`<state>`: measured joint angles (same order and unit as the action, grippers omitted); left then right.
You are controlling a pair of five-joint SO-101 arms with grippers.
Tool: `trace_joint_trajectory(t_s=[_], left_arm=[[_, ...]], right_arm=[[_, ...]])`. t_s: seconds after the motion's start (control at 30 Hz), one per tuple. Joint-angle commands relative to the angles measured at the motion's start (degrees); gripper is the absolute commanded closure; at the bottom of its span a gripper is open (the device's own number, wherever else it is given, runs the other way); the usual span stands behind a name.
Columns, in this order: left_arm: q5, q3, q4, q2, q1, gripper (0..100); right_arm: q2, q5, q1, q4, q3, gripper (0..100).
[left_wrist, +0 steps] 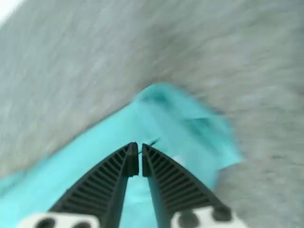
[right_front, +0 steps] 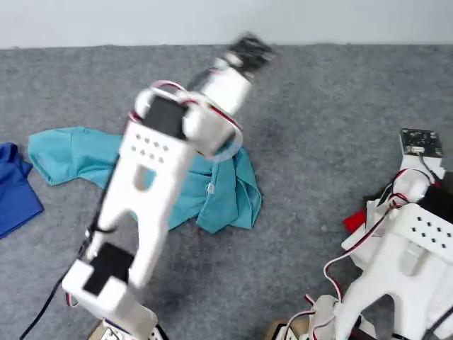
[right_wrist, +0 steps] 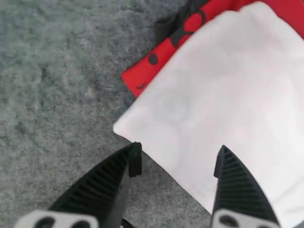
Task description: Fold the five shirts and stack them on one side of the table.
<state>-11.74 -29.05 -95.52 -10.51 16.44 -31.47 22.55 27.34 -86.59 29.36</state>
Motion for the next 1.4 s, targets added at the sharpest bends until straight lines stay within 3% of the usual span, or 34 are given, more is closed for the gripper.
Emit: trace_joint_trajectory(t_s=[0.0,0.27,0.43,0.53,0.73,0.97,1.2,1.37], left_arm=[[-0.18,-1.36,0.35,-3.25,-14.33,99],[-0.18,-0.13,-4.92,-8.62,-42.20,99],[-0.18,7.60,-4.92,-10.02,-53.63,99],[-0.35,11.38,-4.92,-10.02,-59.16,99],[-0.53,16.48,-4.92,-10.02,-66.37,99],[-0.53,17.63,-4.84,-10.46,-67.34,99],[-0.53,17.63,-4.84,-10.46,-67.25,99],[-0.53,17.63,-4.84,-10.46,-67.25,99]], right_arm=[[-1.27,0.53,-7.96,0.31,-0.26,74.5],[-0.66,0.44,-40.48,3.21,-2.55,74.6],[1.54,0.35,-60.70,8.22,-6.15,74.6],[9.27,0.26,-68.35,9.01,-10.90,74.6],[34.24,-4.22,-76.44,6.64,-30.42,74.6],[59.38,-5.89,-84.53,-4.09,-58.37,74.6],[74.24,-5.98,-88.40,-10.42,-77.89,74.6],[80.66,-6.07,-89.01,-12.26,-82.81,74.6]])
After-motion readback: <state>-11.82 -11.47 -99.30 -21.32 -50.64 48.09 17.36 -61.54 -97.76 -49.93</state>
